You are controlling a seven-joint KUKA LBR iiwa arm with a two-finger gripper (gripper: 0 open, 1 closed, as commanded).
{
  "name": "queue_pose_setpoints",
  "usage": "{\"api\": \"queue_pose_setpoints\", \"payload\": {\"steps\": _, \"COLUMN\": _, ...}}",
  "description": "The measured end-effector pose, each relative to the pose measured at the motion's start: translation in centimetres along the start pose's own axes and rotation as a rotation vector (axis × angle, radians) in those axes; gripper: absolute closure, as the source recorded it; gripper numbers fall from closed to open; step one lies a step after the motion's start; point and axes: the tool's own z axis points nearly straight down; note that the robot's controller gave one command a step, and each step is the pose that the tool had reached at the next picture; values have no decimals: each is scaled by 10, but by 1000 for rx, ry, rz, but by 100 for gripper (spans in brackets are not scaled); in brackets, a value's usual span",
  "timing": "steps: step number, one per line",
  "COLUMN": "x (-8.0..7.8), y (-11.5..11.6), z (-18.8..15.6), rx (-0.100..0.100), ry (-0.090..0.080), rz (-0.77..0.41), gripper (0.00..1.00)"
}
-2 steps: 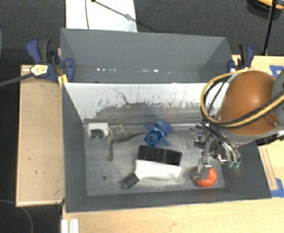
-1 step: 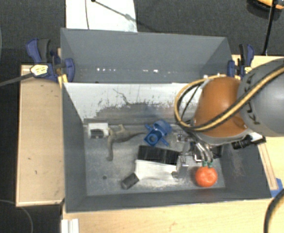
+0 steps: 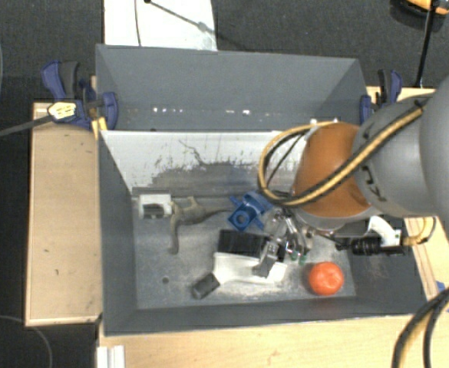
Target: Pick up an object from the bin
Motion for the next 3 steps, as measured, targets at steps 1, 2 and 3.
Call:
{"api": "queue_pose_setpoints", "payload": {"steps": 1, "x": 18, "y": 8, "z": -1, "rx": 0, "ry": -1, "rz": 93, "gripper": 0}}
{"api": "queue_pose_setpoints", "payload": {"steps": 2, "x": -1, "y": 11, "z": 16, "rx": 4, "ry": 19, "rz": -165, "gripper": 0}}
{"api": "queue_pose_setpoints", "payload": {"steps": 3, "x": 16, "y": 15, "z": 30, "rx": 1, "ry": 20, "rz": 227, "gripper": 100}}
